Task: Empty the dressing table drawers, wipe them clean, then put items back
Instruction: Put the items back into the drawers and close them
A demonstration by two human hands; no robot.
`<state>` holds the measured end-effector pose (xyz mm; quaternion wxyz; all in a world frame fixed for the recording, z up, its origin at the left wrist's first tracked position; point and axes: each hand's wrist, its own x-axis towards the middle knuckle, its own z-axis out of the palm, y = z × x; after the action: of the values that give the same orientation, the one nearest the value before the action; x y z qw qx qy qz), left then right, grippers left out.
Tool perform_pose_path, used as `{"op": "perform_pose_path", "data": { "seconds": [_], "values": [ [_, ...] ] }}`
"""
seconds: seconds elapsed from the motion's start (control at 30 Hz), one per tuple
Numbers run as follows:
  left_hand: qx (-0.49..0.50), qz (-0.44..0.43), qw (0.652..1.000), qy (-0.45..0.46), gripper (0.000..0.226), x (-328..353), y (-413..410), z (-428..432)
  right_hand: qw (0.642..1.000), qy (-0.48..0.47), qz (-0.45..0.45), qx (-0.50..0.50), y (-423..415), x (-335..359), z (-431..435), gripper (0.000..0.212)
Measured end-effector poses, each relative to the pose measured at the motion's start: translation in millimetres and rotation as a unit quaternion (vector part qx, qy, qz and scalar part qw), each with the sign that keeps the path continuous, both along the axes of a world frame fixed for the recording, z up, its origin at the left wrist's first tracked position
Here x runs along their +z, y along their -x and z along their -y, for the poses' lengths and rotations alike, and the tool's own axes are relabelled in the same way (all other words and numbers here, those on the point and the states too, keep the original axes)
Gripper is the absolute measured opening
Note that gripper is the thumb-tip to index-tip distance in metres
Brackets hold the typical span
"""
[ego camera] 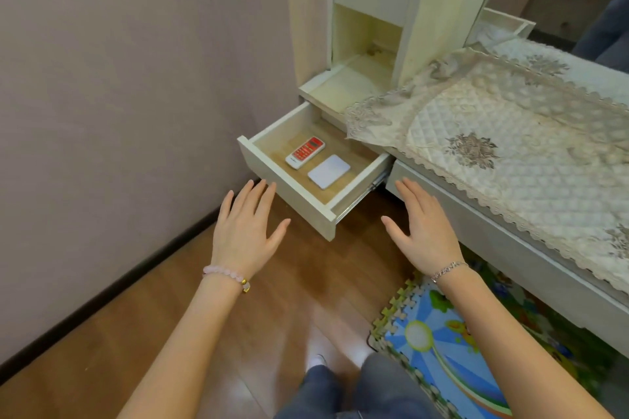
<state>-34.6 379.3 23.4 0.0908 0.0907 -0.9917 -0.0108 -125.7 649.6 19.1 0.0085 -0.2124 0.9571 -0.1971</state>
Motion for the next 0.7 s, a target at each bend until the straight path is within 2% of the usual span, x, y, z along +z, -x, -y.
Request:
{"op": "perform_pose_path", "data": {
  "seconds": [0.3,0.7],
  "values": [
    [-0.005,0.014,1.000,-0.012,0.066,-13,45,31,1.000,0.010,-0.006,-0.003,52,-9,33,0.064],
    [-0.027,0.062,0.998,-0.018,0.065,-40,174,48,1.000,-0.005,0.020,-0.002,183,-37,63,0.065]
  ]
}}
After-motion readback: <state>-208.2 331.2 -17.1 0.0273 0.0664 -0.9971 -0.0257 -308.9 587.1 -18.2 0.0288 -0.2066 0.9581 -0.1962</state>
